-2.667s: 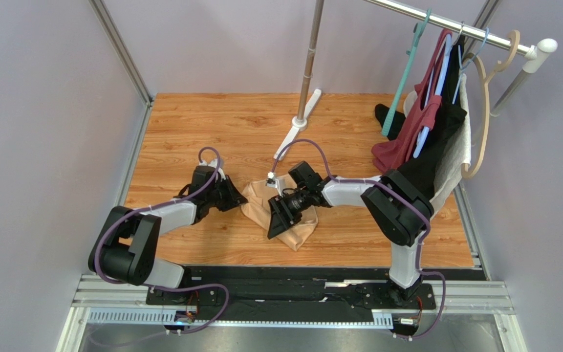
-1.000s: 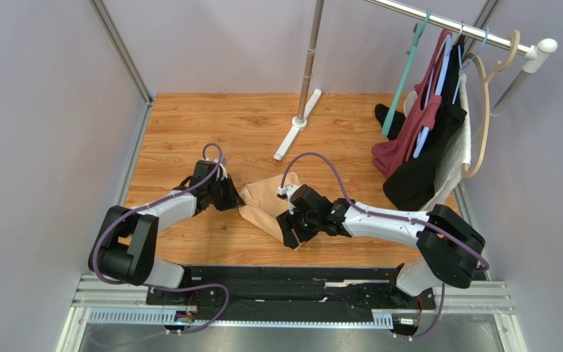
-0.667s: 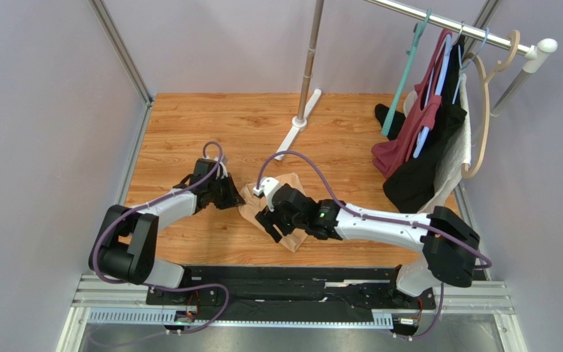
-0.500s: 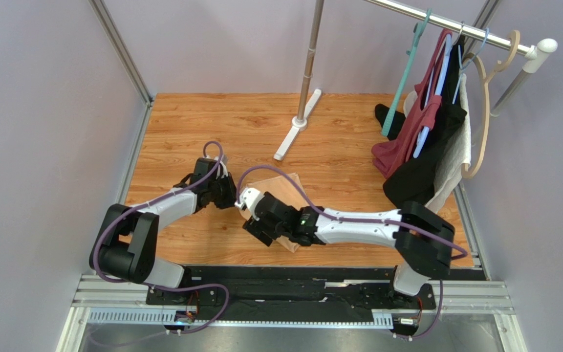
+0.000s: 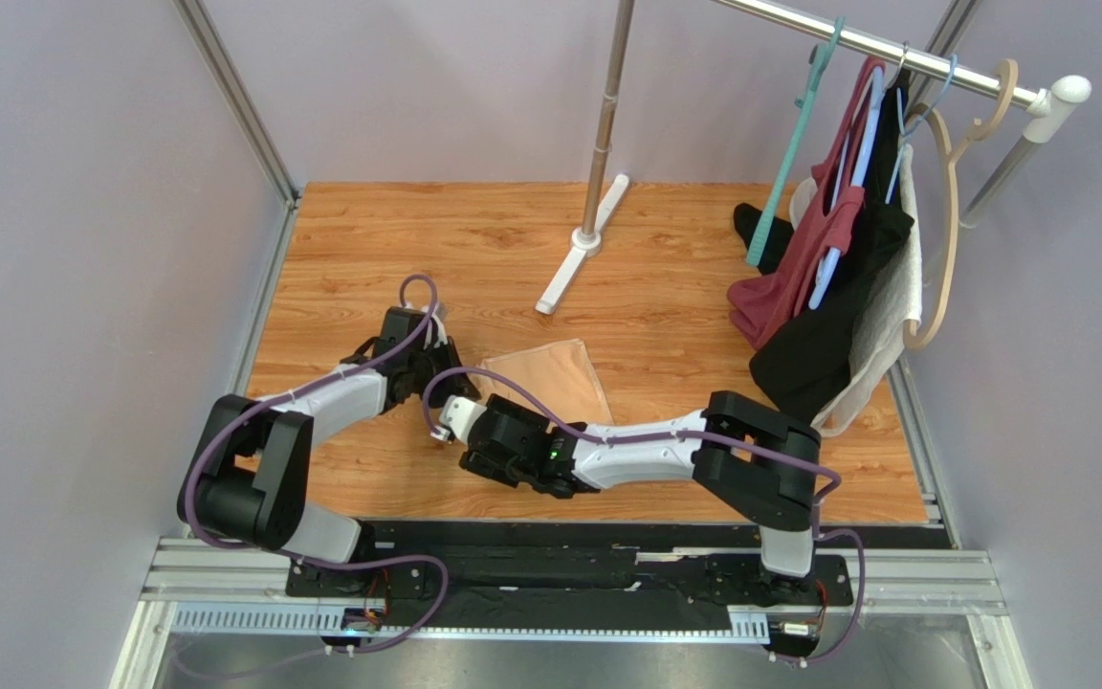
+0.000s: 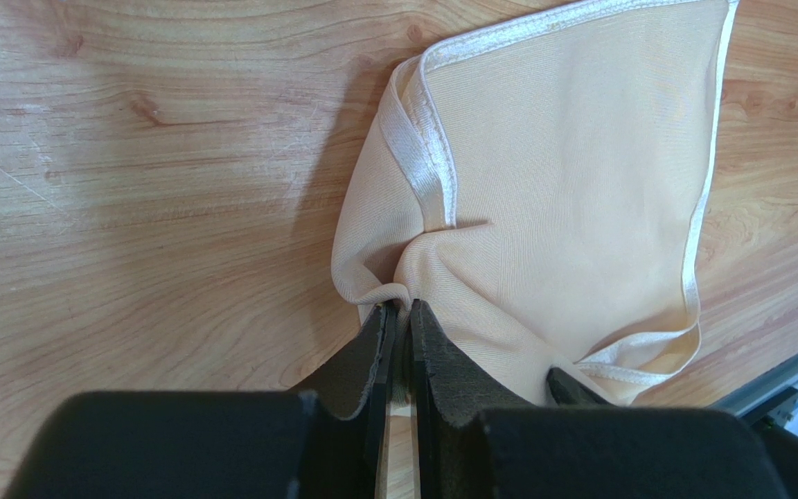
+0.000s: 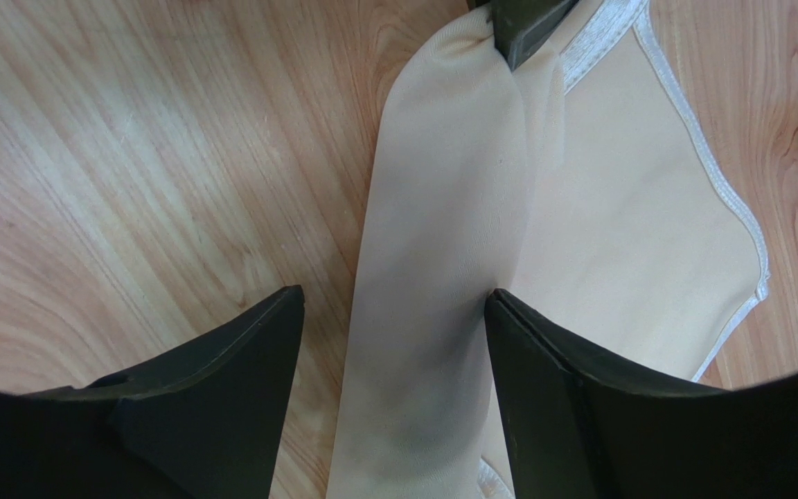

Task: Fold the napkin, place the utensils inside, and roll it up
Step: Roll the napkin with the utensil

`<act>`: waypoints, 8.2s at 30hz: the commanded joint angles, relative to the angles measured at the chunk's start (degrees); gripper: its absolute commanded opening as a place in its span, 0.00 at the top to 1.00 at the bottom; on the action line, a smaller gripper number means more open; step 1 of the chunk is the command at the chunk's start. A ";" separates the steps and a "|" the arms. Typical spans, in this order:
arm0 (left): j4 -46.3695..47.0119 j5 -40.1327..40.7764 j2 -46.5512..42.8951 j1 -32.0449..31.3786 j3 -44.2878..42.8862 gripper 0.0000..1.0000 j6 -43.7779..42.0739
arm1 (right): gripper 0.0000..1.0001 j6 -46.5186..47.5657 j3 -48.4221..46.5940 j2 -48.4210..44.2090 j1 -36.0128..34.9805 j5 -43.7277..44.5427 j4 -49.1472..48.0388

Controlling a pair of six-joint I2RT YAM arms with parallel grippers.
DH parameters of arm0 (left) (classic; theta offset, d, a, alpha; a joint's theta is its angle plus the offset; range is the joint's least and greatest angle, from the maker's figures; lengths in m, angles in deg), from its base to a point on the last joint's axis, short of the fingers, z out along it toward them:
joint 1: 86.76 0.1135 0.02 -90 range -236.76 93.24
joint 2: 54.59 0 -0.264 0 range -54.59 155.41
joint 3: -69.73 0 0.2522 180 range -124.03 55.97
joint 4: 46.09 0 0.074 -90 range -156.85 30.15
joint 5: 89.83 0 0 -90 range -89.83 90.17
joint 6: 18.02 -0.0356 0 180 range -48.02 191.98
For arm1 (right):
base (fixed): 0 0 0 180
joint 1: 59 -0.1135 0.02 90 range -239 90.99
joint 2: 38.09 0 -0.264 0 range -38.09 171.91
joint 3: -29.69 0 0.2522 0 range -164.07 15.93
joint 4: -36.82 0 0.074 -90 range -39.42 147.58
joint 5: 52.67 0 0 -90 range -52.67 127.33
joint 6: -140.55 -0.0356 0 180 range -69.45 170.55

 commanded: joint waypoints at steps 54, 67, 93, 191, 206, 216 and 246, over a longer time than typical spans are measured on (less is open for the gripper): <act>9.78 2.78 -14.18 0.63 11.07 0.30 -0.22 | 0.79 -31.95 -2.87 18.37 29.51 -77.14 -7.08; 12.59 -2.93 -9.68 0.63 10.80 0.41 -0.22 | 0.80 -33.62 -6.21 22.42 31.53 -78.38 -4.11; 11.62 -11.37 -6.16 0.63 10.97 0.66 -0.58 | 0.82 -32.75 -10.16 25.94 33.29 -74.95 2.23; 1.95 -11.55 4.48 0.45 -3.87 0.82 -4.36 | 0.77 2.16 5.74 -1.75 13.07 -25.98 6.88; 4.05 2.08 -14.41 0.89 5.07 0.37 -3.74 | 0.84 -16.74 4.34 1.23 24.15 -56.22 10.32; 15.21 -5.22 -15.49 0.89 10.80 0.36 -3.74 | 0.86 -19.47 -1.73 9.58 30.56 -71.43 9.71; 21.47 -12.16 4.29 -2.36 5.18 0.83 0.21 | 0.72 -19.48 -6.74 14.44 34.44 -73.11 12.34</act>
